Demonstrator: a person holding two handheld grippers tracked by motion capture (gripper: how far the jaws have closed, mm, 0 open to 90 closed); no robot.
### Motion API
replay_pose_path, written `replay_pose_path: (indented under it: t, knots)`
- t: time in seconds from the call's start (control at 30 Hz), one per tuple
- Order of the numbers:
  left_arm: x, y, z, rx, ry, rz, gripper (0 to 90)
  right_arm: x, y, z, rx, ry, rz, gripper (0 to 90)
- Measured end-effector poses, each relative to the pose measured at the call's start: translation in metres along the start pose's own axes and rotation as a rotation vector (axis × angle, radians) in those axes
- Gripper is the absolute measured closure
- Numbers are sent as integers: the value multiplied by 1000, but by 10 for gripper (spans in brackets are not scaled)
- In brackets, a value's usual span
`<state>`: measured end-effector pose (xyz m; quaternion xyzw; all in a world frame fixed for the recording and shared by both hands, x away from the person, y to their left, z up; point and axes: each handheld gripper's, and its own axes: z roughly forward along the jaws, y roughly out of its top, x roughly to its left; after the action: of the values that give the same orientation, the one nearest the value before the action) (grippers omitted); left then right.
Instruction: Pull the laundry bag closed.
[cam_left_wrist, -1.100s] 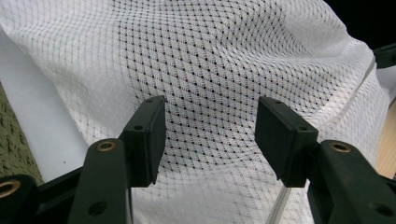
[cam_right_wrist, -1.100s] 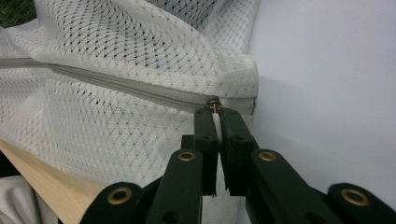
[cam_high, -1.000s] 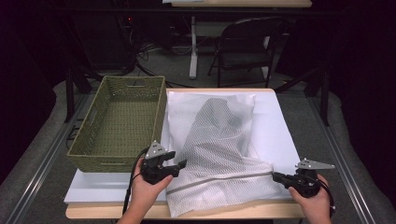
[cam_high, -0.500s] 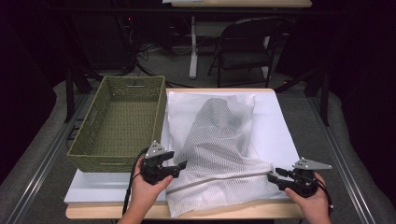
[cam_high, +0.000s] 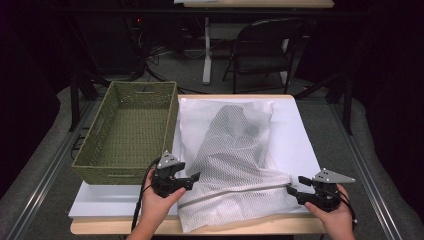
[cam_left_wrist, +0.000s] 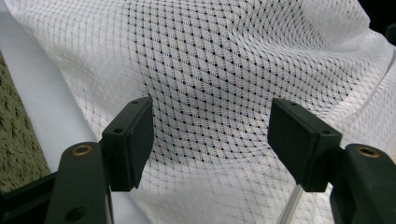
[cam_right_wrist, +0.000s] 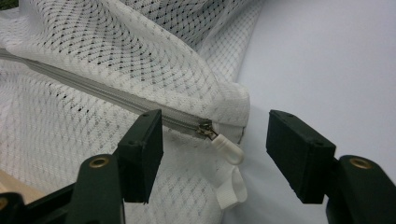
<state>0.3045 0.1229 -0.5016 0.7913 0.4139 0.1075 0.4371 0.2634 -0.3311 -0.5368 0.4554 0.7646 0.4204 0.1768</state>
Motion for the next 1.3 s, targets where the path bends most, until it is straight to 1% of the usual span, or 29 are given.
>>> replay_pose_path:
  t: [0.1, 0.17, 0.27, 0.37, 0.4, 0.43, 0.47, 0.53, 0.57, 0.6, 0.67, 0.7, 0.77, 0.8, 0.83, 0.87, 0.9, 0.93, 1.0, 1.03, 1.07, 1.1, 1.2, 1.23, 1.27, 1.3]
  knots:
    - [0, 0, 0, -6, -7, -11, 322, -1, 1, -2, -11, -5, -18, 367]
    - [0, 0, -1, 1, -12, -6, 323, -1, 3, -4, -13, -18, -28, 366]
    - [0, 0, -1, 3, -9, 2, 325, 0, 5, -7, -15, -25, -46, 365]
    - [0, 0, -1, -1, -9, -5, 329, 0, 8, -8, -26, -29, -58, 366]
    - [1, 0, -2, -3, -16, -7, 329, 1, 11, -10, -37, -40, -70, 366]
    - [0, 0, -2, -7, -8, -5, 329, 2, 13, -11, -39, -43, -63, 366]
    - [0, 0, -2, -4, -10, -3, 329, 2, 13, -11, -39, -43, -63, 366]
    - [0, 0, -3, -4, -11, -4, 329, 3, 15, -12, -42, -48, -73, 366]
    - [0, 0, -3, -9, -8, 1, 329, 5, 17, -12, -35, -48, -84, 366]
    - [0, 0, -3, -9, -8, 1, 329, 5, 17, -12, -35, -48, -84, 366]
    - [0, 0, -3, -9, -9, -1, 329, 10, 20, -9, -30, -28, -92, 368]
    - [-1, 0, -4, -7, -15, -4, 330, 13, 22, -7, -27, -20, -104, 369]
    - [-1, 1, -4, -7, -20, -1, 331, 20, 25, -4, -15, -13, -122, 370]
    - [-1, 1, -4, -7, -20, -1, 332, 20, 25, -4, -15, -13, -122, 370]
    - [-2, 1, -4, -10, -20, -1, 332, 25, 30, 0, -8, -11, -148, 370]
    - [-2, 1, -4, -10, -20, -1, 332, 25, 30, 0, -8, -11, -148, 370]
    - [-2, 1, -4, -6, -26, 1, 332, 31, 36, 3, -2, -1, -167, 371]
    - [-3, 1, -4, -3, -27, 5, 332, 31, 36, 3, -2, -1, -167, 371]
    - [-3, 2, -5, -8, -32, 6, 332, 36, 42, 7, -3, 10, -182, 371]
    - [-3, 2, -6, -5, -32, 8, 332, 42, 49, 12, -10, 24, -196, 371]
    - [-3, 2, -6, -6, -30, 7, 332, 45, 52, 14, -16, 32, -198, 370]
    - [-3, 2, -6, -5, -31, 8, 332, 45, 52, 14, -16, 32, -198, 370]
    - [-4, 1, -5, -2, -31, 13, 332, 55, 60, 24, -23, 64, -205, 370]
    - [-5, 1, -4, 0, -35, 14, 332, 63, 64, 32, -17, 81, -208, 370]
    - [-5, 1, -4, 0, -35, 14, 332, 63, 64, 32, -17, 81, -208, 370]
    - [-5, 1, -4, 7, -31, 16, 332, 70, 67, 40, -14, 98, -219, 371]
